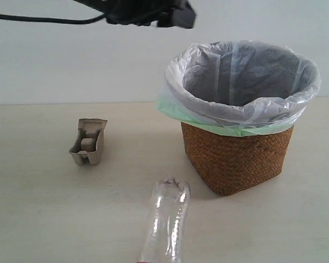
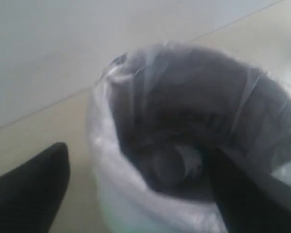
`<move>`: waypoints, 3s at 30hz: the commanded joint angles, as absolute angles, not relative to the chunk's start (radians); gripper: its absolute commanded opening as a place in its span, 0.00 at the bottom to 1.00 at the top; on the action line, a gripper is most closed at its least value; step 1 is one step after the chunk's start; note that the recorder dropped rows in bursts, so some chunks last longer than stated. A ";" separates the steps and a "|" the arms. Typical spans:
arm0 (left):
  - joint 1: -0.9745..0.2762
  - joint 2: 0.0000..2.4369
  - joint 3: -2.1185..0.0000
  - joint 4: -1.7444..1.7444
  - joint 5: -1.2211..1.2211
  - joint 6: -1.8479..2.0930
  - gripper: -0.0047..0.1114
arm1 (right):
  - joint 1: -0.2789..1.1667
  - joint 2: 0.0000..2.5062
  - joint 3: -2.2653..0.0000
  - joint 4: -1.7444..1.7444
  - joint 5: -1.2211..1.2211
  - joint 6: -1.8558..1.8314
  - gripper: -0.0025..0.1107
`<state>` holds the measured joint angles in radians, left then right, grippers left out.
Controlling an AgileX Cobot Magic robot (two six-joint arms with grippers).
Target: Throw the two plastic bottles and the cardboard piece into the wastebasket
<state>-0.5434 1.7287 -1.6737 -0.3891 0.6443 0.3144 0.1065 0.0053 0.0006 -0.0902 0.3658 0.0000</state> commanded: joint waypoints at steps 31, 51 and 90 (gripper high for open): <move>-0.606 1.909 -1.043 -0.316 0.758 0.149 0.24 | 0.101 0.000 0.000 -0.091 0.362 0.000 0.02; -0.453 1.513 -1.265 0.352 0.724 -0.301 0.07 | 0.101 0.000 0.000 -0.091 0.362 0.000 0.02; -0.579 1.834 -1.771 -1.520 0.379 1.206 0.95 | 0.101 0.000 0.000 -0.091 0.362 0.000 0.02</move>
